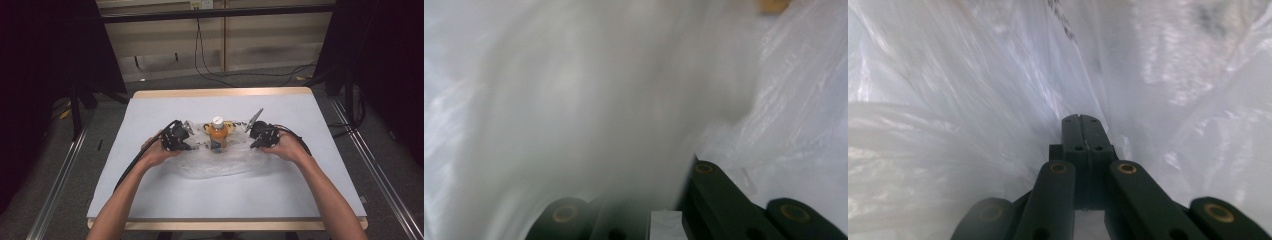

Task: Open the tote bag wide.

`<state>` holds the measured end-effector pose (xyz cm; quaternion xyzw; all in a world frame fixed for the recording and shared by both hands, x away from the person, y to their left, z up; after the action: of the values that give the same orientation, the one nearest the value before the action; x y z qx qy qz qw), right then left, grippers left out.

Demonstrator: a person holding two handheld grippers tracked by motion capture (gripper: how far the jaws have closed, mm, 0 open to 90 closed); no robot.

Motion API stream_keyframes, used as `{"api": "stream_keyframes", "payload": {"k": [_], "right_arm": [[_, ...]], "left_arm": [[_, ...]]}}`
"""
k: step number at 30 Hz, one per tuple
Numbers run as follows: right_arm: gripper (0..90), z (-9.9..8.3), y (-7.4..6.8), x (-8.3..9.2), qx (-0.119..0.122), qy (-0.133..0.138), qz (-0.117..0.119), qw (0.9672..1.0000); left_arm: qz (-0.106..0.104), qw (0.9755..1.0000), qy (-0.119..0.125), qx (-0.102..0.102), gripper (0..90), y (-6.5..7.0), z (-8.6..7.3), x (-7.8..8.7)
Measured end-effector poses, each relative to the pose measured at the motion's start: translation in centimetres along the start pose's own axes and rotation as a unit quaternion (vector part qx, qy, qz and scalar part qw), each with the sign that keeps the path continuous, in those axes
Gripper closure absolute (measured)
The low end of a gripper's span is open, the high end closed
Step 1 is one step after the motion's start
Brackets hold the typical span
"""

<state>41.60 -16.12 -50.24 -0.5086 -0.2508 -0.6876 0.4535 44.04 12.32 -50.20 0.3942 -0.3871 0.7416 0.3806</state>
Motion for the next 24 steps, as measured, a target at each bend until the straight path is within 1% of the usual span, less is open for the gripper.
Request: {"api": "stream_keyframes", "payload": {"k": [1,2,3,5,6,7,8,9,10,11,13,15,16,17,18,19,20,21,22,23,24], "right_arm": [[90.0,-0.2,0.1,0.1,0.004,-0.007,0.002,1.0000],[90.0,-0.6,0.3,0.3,0.002,-0.012,-0.002,0.9999],[90.0,-1.3,0.6,0.7,0.001,-0.025,-0.005,0.9997],[90.0,-2.1,0.9,1.0,-0.008,-0.029,-0.005,0.9995],[90.0,-2.4,1.1,1.2,-0.005,-0.032,-0.008,0.9995],[90.0,-2.6,1.1,1.3,-0.004,-0.033,-0.008,0.9994],[90.0,-2.9,1.2,1.4,-0.005,-0.038,-0.006,0.9992],[90.0,-3.1,1.2,1.5,-0.005,-0.037,-0.008,0.9993],[90.0,-3.3,1.2,1.6,-0.005,-0.038,-0.006,0.9992],[90.0,-3.3,1.3,1.6,-0.001,-0.041,-0.006,0.9992],[90.0,-3.3,1.3,1.6,0.007,-0.044,-0.007,0.9990],[90.0,-3.4,1.3,1.6,0.007,-0.044,-0.007,0.9990],[90.0,-3.6,1.4,1.7,0.007,-0.047,-0.005,0.9989],[90.0,-3.6,1.4,1.7,0.007,-0.047,-0.005,0.9989],[90.0,-4.0,1.5,1.9,0.006,-0.044,-0.004,0.9990],[90.0,-4.2,1.6,2.0,0.006,-0.049,-0.005,0.9988],[90.0,-4.7,1.8,2.2,0.000,-0.051,-0.007,0.9987],[90.0,-4.9,1.8,2.3,-0.002,-0.051,-0.006,0.9987],[90.0,-4.9,1.8,2.3,-0.002,-0.051,-0.006,0.9987],[90.0,-5.2,1.9,2.4,-0.002,-0.044,-0.005,0.9990],[90.0,-5.4,1.8,2.5,0.007,-0.048,-0.014,0.9987]], "left_arm": [[-0.005,1.0000,-0.005,0.000,90.0,0.0,-0.4,0.2],[-0.006,1.0000,-0.007,-0.001,90.0,-0.1,-0.7,0.3],[-0.009,0.9999,-0.009,-0.002,90.0,-0.3,-1.2,0.5],[-0.005,0.9998,-0.015,-0.010,90.0,-0.4,-1.6,0.7],[-0.003,0.9999,-0.014,-0.009,90.0,-0.3,-1.8,0.8],[-0.003,0.9996,-0.021,-0.021,90.0,-0.3,-2.0,1.0],[-0.003,0.9996,-0.021,-0.021,90.0,-0.3,-2.0,1.0],[-0.007,0.9996,-0.021,-0.017,90.0,-0.2,-2.3,1.1],[-0.001,0.9993,-0.026,-0.028,90.0,-0.3,-2.4,1.2],[-0.002,0.9992,-0.028,-0.027,90.0,-0.1,-2.5,1.3],[-0.002,0.9989,-0.033,-0.034,90.0,-0.2,-2.7,1.4],[-0.006,0.9990,-0.031,-0.033,90.0,-0.2,-2.8,1.4],[-0.005,0.9990,-0.029,-0.033,90.0,-0.2,-2.9,1.5],[0.000,0.9991,-0.027,-0.032,90.0,-0.3,-3.0,1.5],[-0.007,0.9993,-0.023,-0.028,90.0,-0.3,-3.2,1.5],[-0.003,0.9995,-0.020,-0.026,90.0,-0.1,-3.3,1.6],[-0.001,0.9994,-0.018,-0.029,90.0,-0.1,-3.3,1.6],[-0.001,0.9994,-0.018,-0.029,90.0,-0.1,-3.3,1.6],[0.000,0.9993,-0.015,-0.033,90.0,-0.2,-3.4,1.6],[-0.006,0.9995,-0.014,-0.029,90.0,-0.2,-3.5,1.7],[-0.003,0.9995,-0.012,-0.028,90.0,-0.1,-3.5,1.7]]}}
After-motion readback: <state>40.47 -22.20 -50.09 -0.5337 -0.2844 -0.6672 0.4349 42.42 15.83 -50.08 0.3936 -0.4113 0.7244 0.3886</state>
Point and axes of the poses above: each handheld gripper's, and its own axes: x roughly backward along the jaws, z roughly out of its top, y roughly to its right, the point moved 5 cm from there along -x, roughly forward along the jaws, and after that the axes turned 11 degrees about z, right-handed, at the moved point
